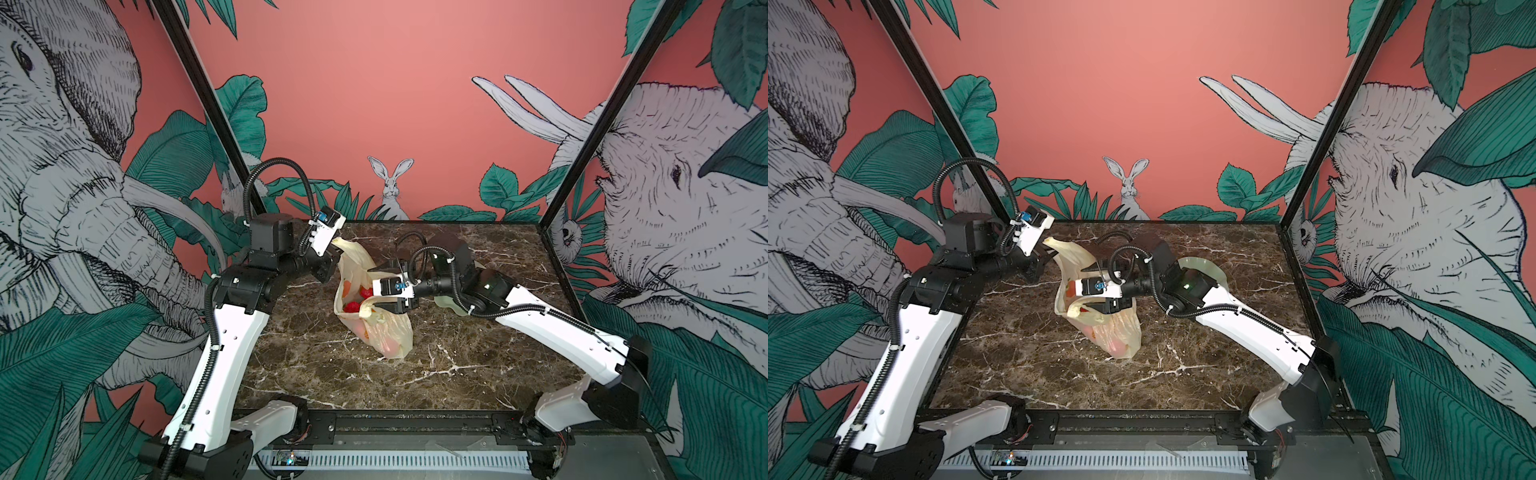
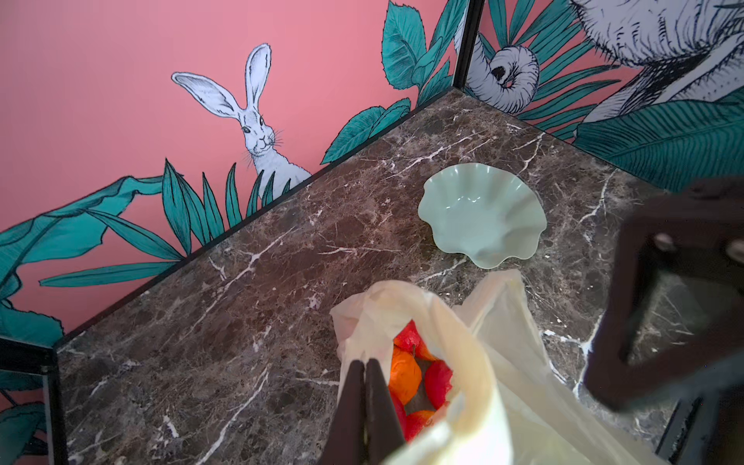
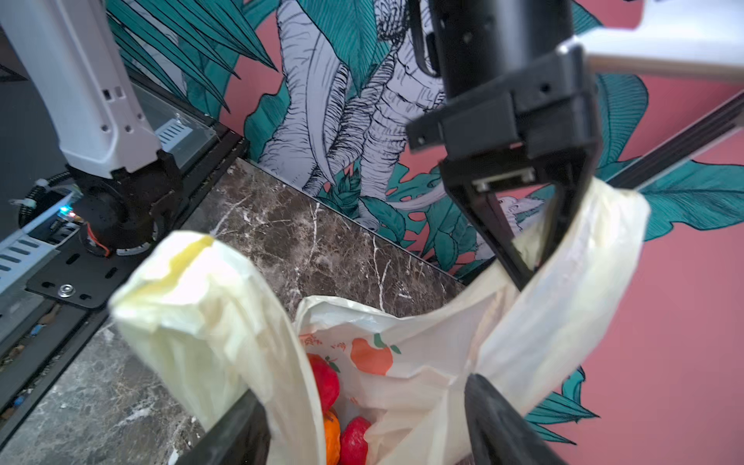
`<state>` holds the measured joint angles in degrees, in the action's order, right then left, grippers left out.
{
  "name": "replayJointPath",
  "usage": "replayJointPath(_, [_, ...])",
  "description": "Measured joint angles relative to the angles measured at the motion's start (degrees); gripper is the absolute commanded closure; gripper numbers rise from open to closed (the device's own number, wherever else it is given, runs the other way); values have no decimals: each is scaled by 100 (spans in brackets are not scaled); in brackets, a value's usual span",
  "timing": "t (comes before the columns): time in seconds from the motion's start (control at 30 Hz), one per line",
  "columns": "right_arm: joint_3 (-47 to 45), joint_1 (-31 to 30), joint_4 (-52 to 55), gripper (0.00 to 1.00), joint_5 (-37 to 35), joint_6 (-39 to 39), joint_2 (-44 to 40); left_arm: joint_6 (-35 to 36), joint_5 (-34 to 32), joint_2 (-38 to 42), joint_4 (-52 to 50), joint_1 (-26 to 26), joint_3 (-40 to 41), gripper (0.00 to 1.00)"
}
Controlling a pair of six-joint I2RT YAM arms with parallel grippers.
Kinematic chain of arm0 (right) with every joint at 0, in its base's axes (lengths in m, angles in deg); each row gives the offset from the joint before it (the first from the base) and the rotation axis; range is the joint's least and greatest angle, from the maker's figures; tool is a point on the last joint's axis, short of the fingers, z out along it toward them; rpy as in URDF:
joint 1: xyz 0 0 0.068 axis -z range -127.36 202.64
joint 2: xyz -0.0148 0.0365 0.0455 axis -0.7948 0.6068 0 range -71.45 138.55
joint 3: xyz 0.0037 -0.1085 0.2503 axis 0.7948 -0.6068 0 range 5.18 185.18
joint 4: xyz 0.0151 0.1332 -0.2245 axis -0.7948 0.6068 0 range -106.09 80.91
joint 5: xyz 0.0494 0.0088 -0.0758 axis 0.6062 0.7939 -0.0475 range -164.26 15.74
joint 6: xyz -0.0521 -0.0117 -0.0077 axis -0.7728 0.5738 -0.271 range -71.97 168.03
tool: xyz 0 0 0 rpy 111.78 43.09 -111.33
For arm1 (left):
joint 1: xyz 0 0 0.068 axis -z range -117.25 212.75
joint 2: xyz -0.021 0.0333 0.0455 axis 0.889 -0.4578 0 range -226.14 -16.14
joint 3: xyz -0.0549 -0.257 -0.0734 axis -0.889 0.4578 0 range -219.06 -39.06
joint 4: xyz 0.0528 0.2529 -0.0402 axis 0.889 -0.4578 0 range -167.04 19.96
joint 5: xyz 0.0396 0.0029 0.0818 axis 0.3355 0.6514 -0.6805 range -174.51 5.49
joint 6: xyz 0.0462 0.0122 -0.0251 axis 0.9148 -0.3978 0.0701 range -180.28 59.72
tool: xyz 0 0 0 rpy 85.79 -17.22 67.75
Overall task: Take fruits out of the plastic bag
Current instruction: Adjust the plastic bag at the center of the board.
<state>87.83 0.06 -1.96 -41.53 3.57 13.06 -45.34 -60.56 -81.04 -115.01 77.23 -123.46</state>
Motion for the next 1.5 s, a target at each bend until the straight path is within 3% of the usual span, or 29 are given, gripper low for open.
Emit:
replayJointPath(0.23, [153,-258,833,33,-52,-396,7,-448,-260,-35,-225,0,-24,100])
replayJointPath(0.47, [326,-380,1362,22,-39,-520,-74,-702,-640,-157,-461,0,-184,100])
replayJointPath(0.83, [787,-592,1878,25,-39,-527,181,-765,-811,-166,-531,0,-184,100])
replayJointPath(0.9, [852,-634,1895,33,-46,-531,232,-765,-835,-192,-535,0,-184,100])
replayJointPath(0.97, [852,-673,1921,49,-57,-514,254,-763,-841,-229,-538,0,-184,100])
replayJointPath(1.03, [859,-721,1937,82,-50,-516,306,-763,-841,-251,-533,0,-184,95])
replayJointPath(1.07, [883,-752,1956,98,-37,-520,350,-756,-846,-256,-529,0,-184,84])
replayJointPath(1.13, [911,-798,1958,100,-37,-518,424,-765,-855,-256,-522,0,-184,67])
replayJointPath(1.2, [905,-820,1958,100,-63,-516,448,-710,-835,-262,-529,0,-192,60])
replayJointPath(1.27, [844,-824,1875,100,-94,-525,424,-579,-754,-313,-592,0,-271,59])
replayJointPath(1.3, [778,-824,1801,100,-111,-527,398,-487,-726,-341,-623,0,-317,60])
replayJointPath(1.5, [326,-824,1606,100,-131,-518,157,-188,-807,-415,-826,0,-479,100])
